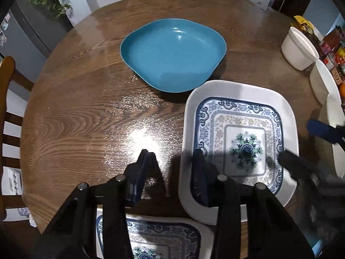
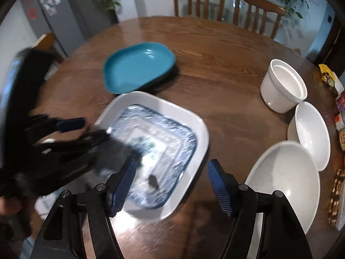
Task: Organize plates and bowls
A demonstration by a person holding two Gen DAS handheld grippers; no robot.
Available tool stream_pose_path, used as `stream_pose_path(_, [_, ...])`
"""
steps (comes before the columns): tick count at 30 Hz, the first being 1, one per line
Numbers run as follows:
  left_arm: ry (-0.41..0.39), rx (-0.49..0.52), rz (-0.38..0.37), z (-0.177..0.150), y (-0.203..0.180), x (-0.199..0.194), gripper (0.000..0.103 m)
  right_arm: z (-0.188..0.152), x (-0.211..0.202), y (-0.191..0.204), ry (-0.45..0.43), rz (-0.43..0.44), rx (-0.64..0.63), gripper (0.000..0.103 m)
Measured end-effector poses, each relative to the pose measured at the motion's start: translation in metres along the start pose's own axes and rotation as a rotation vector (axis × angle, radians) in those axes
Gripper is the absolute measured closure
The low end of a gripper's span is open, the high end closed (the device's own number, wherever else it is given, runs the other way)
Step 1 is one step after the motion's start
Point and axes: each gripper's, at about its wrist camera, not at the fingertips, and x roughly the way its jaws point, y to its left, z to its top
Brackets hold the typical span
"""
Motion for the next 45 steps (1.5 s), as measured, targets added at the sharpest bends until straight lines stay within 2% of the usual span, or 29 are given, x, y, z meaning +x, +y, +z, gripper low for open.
stream_pose_path(2, [0.002, 0.000, -0.027, 0.001, 0.000, 0.001, 0.073, 0.006, 0.013, -0.003, 0.039, -0.009, -0.005, 0.039])
stream_pose_path(6, [0.003, 0.011, -0.071, 0.002, -0.006, 0.002, 0.089, 0.011, 0.027, -0.006, 0.071, -0.038, -0.021, 0.060])
stream_pose_path(11, [-0.006, 0.004, -0.073, 0.004, -0.007, 0.005, 0.090, 0.013, 0.032, -0.009, 0.053, -0.107, -0.058, 0.086])
stream_pose_path(18, [-0.053, -0.042, -0.065, -0.003, -0.008, -0.007, 0.092, 0.009, 0.008, -0.005, -0.021, -0.121, -0.086, 0.089])
stream_pose_path(24, [-0.127, -0.065, -0.039, -0.010, -0.004, -0.042, 0.092, 0.004, -0.035, -0.003, -0.108, -0.060, -0.078, 0.092])
stream_pose_path(30, [-0.211, -0.092, 0.022, -0.031, 0.005, -0.079, 0.092, -0.006, -0.066, 0.016, -0.187, 0.024, -0.071, 0.093])
stream_pose_path(33, [-0.229, -0.114, 0.030, -0.043, 0.013, -0.089, 0.091, -0.009, -0.079, 0.030, -0.229, 0.049, -0.084, 0.093])
stream_pose_path(36, [-0.243, -0.150, 0.042, -0.054, 0.017, -0.095, 0.091, -0.012, -0.082, 0.032, -0.244, 0.078, -0.083, 0.096])
stream_pose_path(41, [-0.268, -0.178, 0.052, -0.071, 0.024, -0.115, 0.091, -0.021, -0.095, 0.038, -0.251, 0.127, -0.101, 0.096])
stream_pose_path(45, [-0.278, -0.178, 0.091, -0.084, 0.029, -0.134, 0.091, -0.032, -0.110, 0.049, -0.253, 0.176, -0.122, 0.096])
